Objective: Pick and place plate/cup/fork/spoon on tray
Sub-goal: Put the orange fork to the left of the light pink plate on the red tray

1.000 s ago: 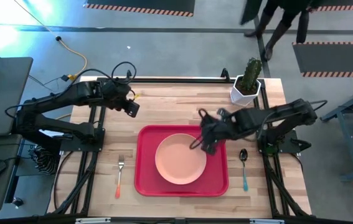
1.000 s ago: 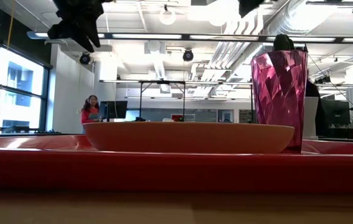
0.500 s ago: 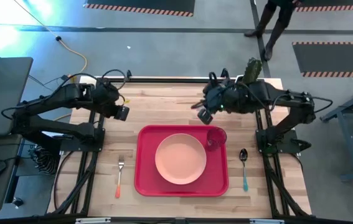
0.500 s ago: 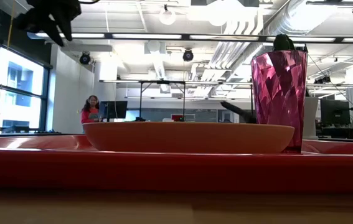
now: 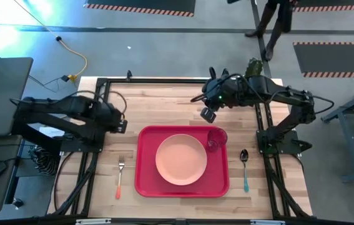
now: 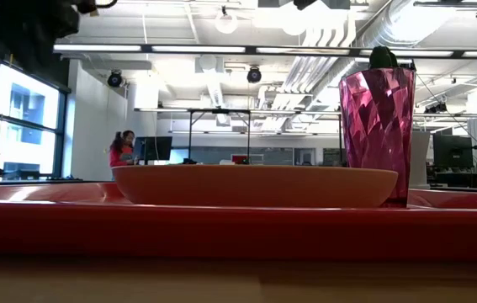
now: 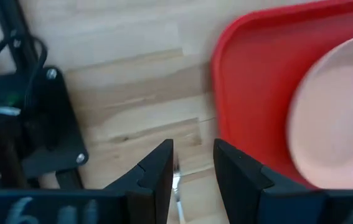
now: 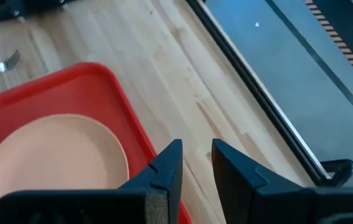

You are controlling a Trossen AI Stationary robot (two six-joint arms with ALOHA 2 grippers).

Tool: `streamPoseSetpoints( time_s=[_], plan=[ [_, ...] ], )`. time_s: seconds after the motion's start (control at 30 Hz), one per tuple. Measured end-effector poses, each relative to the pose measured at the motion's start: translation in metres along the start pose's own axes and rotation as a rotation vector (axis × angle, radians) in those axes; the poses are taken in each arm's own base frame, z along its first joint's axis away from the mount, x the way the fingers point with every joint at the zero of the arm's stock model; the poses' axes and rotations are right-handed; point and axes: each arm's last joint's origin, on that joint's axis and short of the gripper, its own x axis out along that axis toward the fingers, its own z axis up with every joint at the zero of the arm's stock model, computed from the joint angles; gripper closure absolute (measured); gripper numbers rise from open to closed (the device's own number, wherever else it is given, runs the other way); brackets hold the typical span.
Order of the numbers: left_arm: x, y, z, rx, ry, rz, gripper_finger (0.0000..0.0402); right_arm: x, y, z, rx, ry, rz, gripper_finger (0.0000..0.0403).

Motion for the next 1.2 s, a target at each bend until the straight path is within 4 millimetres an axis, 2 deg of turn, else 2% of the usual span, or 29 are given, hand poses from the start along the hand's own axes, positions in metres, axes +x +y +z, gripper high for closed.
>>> streamPoseSetpoints(
  time_s=[0.17, 0.43, 1.2],
  plan=[
    [0.018, 0.000, -0.017, -0.026, 0.034, 0.012, 0.0296, 0.000, 0.000, -0.002, -0.053, 0.018, 0.001, 0.0324],
    [0.034, 0.003, -0.043, -0.089, 0.067, 0.016, 0.0296, 0.000, -0.001, -0.003, -0.076, 0.028, -0.002, 0.0324],
    [0.088, -0.019, -0.133, -0.161, 0.086, 0.095, 0.0296, 0.000, -0.001, -0.004, -0.104, 0.037, -0.004, 0.0324]
  ],
)
